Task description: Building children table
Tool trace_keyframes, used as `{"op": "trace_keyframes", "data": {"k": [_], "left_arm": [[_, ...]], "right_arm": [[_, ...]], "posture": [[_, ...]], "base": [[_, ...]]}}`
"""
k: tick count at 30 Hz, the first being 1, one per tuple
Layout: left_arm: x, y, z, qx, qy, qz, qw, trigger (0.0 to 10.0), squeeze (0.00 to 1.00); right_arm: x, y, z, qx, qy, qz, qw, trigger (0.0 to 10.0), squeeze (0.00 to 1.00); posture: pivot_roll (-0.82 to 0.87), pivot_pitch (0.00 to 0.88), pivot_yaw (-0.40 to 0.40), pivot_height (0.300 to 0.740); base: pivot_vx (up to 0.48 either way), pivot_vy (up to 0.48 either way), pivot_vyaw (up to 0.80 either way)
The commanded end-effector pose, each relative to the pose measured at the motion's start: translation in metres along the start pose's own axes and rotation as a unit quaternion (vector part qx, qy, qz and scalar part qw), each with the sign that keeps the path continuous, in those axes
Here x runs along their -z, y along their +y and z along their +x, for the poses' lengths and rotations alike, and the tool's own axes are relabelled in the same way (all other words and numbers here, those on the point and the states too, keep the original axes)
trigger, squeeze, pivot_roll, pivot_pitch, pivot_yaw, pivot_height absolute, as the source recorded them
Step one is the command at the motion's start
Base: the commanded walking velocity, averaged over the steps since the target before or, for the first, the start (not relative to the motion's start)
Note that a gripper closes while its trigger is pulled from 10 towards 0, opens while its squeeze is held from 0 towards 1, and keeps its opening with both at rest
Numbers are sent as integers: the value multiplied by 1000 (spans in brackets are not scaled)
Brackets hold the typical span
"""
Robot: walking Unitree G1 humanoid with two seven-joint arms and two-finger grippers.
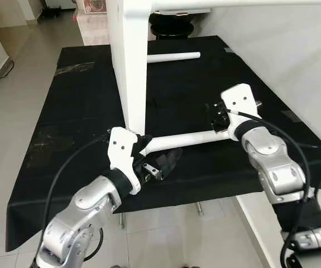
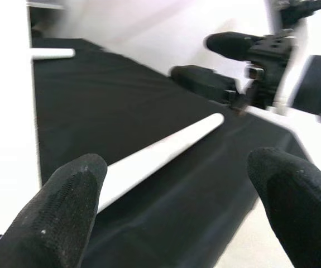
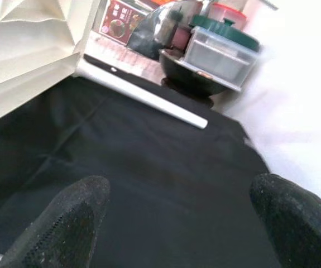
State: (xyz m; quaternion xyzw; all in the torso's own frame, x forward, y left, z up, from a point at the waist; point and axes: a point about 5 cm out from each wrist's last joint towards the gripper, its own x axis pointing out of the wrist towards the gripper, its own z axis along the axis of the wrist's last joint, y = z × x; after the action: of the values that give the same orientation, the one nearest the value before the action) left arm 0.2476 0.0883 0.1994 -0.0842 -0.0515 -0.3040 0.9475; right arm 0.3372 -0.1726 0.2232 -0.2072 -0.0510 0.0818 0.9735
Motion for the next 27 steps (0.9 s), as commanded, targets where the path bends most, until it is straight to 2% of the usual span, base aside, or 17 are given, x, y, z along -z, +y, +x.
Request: {"op": "trace_keyframes", "data": {"k": [1,2,3,5,7,9,11,14,18,22,27], "left_arm": [[6,1,-2,-17,6,5,1000,10000,0],[7,2,-3,-26,5,7,1000,10000,0],[10,3,-7,-42,6,7,999,10000,0],[10,3,-7,-42,6,7,999,10000,0],[14,5,-23,-70,8,15,997,10000,0],[12,6,-36,-87,6,17,996,10000,0],[12,6,-36,-87,6,17,996,10000,0],[13,6,-50,-102,12,20,995,10000,0],[15,5,-52,-105,14,16,994,10000,0],[25,4,-55,-123,21,8,992,10000,0],[31,7,-61,-150,29,4,988,10000,0]], "right_arm": [[3,7,-4,-14,-1,18,1000,10000,0],[5,11,-6,-19,1,27,999,10000,0],[9,21,-12,-34,0,44,998,10000,0],[9,21,-12,-34,0,44,998,10000,0],[20,45,-34,-58,-6,92,994,10000,0],[25,57,-48,-65,-6,119,991,10000,0],[25,57,-48,-65,-6,119,991,10000,0],[31,63,-53,-66,4,140,988,10000,0],[32,64,-52,-67,3,141,988,10000,0],[34,78,-49,-82,-1,128,988,10000,0],[36,82,-48,-82,2,131,988,10000,0]], "posture": [[-67,106,5,740],[-67,106,5,740],[-63,104,5,740],[-63,104,5,740],[-49,102,5,740],[-45,100,8,740],[-45,100,8,740],[-38,95,14,740],[-36,89,16,740],[-28,76,31,740],[-23,70,38,740]], "base": [[0,0,0],[0,0,0],[0,0,0],[0,0,0],[0,0,0],[0,0,0],[0,0,0],[0,-465,0],[0,-465,0],[0,-469,0],[0,-471,0]]}}
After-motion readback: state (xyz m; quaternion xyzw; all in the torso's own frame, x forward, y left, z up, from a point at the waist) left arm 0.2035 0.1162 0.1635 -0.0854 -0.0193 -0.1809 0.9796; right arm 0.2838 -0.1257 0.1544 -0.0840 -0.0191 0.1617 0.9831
